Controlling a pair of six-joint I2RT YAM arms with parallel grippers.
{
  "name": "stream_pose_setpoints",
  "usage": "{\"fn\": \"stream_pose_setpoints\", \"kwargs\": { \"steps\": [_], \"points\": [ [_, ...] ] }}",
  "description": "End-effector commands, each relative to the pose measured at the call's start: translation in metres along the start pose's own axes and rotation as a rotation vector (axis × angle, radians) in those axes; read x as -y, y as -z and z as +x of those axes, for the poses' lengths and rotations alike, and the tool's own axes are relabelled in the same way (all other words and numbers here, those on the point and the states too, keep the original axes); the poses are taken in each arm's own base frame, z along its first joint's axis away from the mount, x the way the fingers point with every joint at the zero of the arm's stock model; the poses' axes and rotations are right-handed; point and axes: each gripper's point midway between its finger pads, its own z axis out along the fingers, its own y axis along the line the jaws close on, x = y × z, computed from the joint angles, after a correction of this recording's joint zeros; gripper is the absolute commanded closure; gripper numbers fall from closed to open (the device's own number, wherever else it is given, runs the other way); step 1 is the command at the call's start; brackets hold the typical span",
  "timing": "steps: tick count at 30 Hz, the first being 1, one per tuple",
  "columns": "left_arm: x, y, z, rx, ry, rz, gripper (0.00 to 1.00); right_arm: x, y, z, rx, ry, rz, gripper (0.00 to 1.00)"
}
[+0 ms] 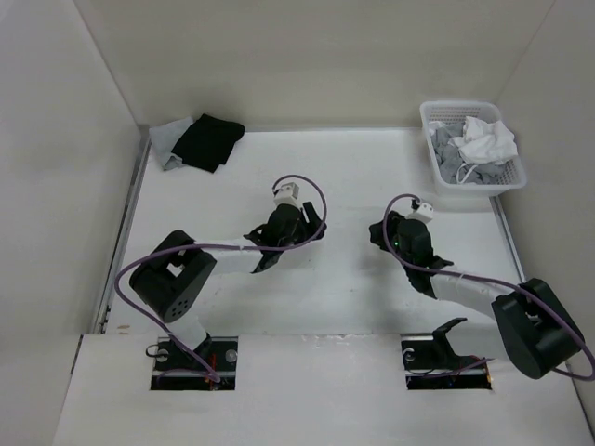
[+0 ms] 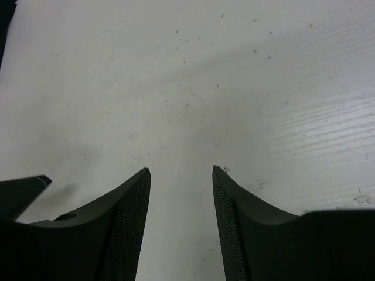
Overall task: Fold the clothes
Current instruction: Grab the tank top from the pile
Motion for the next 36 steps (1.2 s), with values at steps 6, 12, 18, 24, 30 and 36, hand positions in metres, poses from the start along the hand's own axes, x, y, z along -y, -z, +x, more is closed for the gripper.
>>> {"fn": "stream_pose_setpoints", "kwargs": {
  "steps": [6, 12, 18, 24, 30, 36],
  "points": [
    [0.046, 0.011, 0.015, -0.033, -0.058, 0.187, 0.42, -0.058, -0.008, -0.070, 0.131, -0.028, -0.059, 0.60],
    [0.077, 0.033, 0.030, -0.017, -0.157, 0.316, 0.78, -0.052, -0.039, -0.171, 0.271, -0.033, 0.055, 0.98],
    [0.086, 0.043, 0.034, -0.004, -0.193, 0.349, 0.90, 0.059, -0.075, -0.254, 0.389, -0.166, 0.347, 0.98],
    [0.085, 0.042, 0.032, -0.002, -0.190, 0.353, 0.68, 0.170, -0.101, -0.300, 0.392, -0.224, 0.584, 0.83],
    [0.081, 0.039, 0.030, 0.001, -0.187, 0.342, 0.59, 0.229, -0.131, -0.312, 0.293, -0.189, 0.650, 0.46],
    [0.075, 0.035, 0.030, 0.000, -0.183, 0.328, 0.58, 0.259, -0.143, -0.321, 0.298, -0.219, 0.659, 0.44]
  ]
}}
